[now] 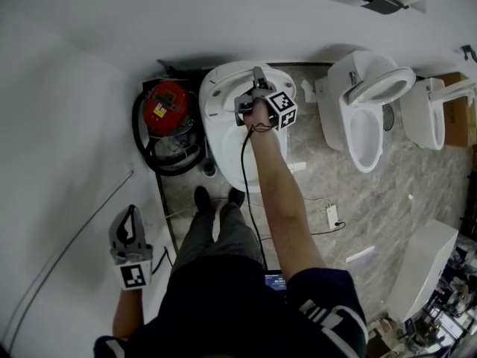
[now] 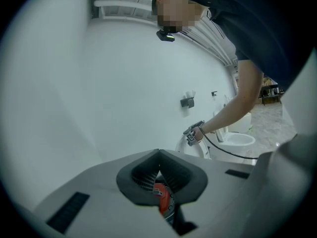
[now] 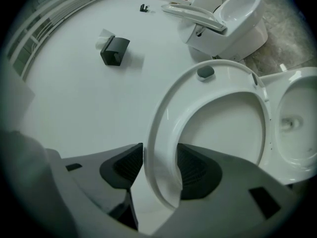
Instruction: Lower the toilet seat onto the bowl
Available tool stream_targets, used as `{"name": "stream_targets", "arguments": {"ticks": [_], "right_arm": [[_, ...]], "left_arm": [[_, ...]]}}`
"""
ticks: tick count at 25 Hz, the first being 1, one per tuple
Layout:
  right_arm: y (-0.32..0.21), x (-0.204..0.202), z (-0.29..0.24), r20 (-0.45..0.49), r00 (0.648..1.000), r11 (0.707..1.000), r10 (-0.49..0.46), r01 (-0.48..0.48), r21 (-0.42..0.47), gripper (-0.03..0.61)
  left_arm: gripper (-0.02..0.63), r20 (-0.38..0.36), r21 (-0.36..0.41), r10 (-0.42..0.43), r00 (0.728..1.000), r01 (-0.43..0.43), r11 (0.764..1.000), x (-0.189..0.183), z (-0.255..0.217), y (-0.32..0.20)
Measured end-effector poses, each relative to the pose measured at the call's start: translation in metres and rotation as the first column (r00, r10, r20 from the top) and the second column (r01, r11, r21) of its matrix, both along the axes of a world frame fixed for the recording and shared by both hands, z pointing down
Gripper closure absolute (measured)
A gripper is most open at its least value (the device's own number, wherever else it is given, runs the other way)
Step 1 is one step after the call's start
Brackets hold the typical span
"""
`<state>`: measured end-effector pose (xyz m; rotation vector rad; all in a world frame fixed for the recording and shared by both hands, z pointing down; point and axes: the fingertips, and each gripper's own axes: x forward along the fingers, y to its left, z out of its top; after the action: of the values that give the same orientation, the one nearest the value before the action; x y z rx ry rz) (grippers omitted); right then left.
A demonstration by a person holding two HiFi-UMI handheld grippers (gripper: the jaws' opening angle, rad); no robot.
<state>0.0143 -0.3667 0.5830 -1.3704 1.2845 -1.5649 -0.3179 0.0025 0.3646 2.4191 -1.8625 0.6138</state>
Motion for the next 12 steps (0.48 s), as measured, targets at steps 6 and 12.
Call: {"name": "stream_targets", "arguments": {"ticks": [6, 12], "right_arm": [[-0.0044, -0.0011, 0.0037, 0.01, 1.0, 1.0, 0.006, -0.006, -0.003, 0.357], [0.0012, 0.0001, 0.0009, 0.014, 1.0, 1.0, 0.009, -0.009, 0.008, 0.362]], "left_arm": [[0.589, 0.0, -0.005, -0.01, 1.0, 0.01, 1.0, -0.0053, 0.0027, 0.001], [0.589, -0.007, -0.007, -0.014, 1.0, 0.014, 1.0, -0.0062, 0.003, 0.0012]]}}
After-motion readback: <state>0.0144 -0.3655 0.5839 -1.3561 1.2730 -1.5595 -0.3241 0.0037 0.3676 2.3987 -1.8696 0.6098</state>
